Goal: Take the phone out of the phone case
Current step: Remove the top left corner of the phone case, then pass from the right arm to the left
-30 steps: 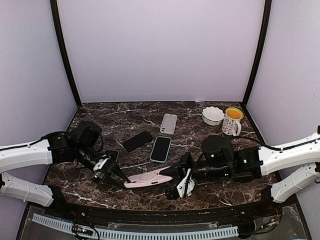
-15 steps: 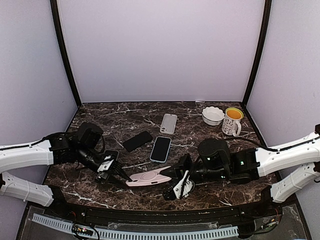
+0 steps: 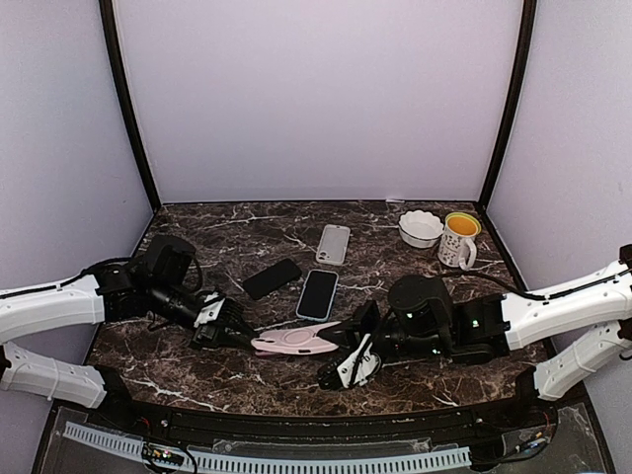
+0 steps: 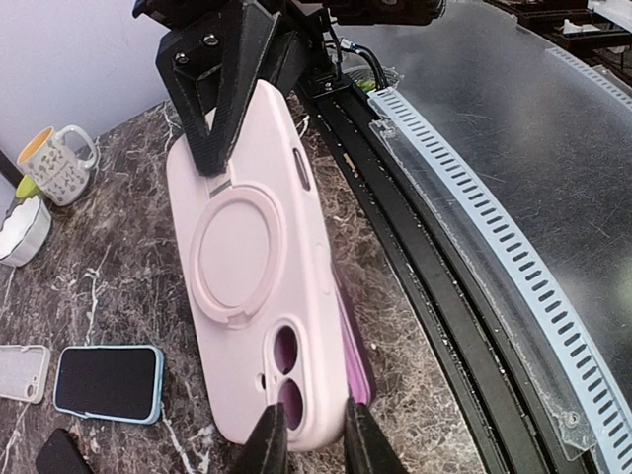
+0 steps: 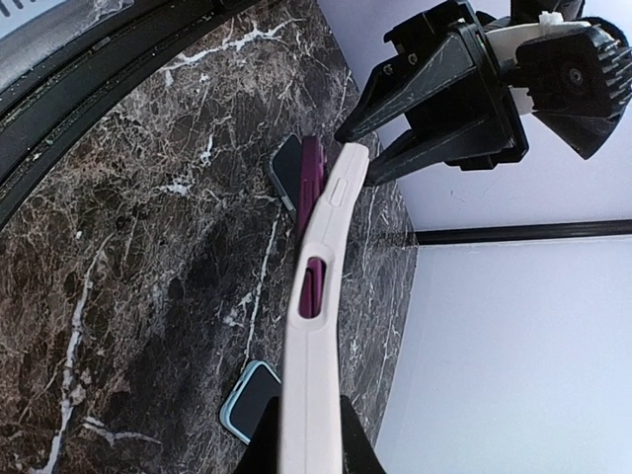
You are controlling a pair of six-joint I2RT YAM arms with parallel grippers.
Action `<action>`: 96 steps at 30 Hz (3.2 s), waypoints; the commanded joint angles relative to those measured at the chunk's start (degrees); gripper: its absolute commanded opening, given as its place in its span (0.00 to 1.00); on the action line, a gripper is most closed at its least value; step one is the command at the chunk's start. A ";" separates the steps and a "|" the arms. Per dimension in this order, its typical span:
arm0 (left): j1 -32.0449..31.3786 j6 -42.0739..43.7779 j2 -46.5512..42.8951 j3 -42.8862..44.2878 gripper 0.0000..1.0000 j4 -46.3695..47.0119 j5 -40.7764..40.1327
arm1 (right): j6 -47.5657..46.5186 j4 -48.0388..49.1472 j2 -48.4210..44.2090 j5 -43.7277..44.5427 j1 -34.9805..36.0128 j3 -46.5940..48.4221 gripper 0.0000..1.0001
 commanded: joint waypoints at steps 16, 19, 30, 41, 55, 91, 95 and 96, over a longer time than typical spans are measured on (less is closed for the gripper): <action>7.16 0.83 -9.18 -1.83 0.59 14.39 -10.97 | 20.39 14.90 -3.34 -10.35 -4.65 -5.38 0.00; 7.55 1.33 -9.41 -1.97 0.60 13.81 -9.88 | 25.30 16.78 -4.29 -9.83 -6.95 -5.93 0.00; 8.93 -1.98 -10.24 -2.47 0.56 17.37 -3.32 | 46.62 22.70 -11.14 -20.87 -20.23 -8.14 0.00; 8.99 -16.37 -12.25 -4.81 0.45 33.81 15.73 | 64.63 40.13 -12.11 -29.73 -23.97 -8.34 0.00; 9.02 -35.69 -11.63 -8.84 0.45 58.54 24.38 | 69.80 51.39 -2.53 -42.60 -23.93 -4.81 0.00; 7.17 -36.94 -7.67 -7.31 0.45 54.57 24.04 | 53.38 28.33 1.77 -51.36 -20.11 4.93 0.00; 6.93 -35.07 -7.56 -6.83 0.45 51.51 23.62 | 53.21 28.44 1.73 -50.80 -20.02 4.98 0.00; 6.90 -34.81 -7.50 -6.75 0.46 51.30 23.56 | 53.22 28.53 1.73 -50.56 -19.95 4.99 0.00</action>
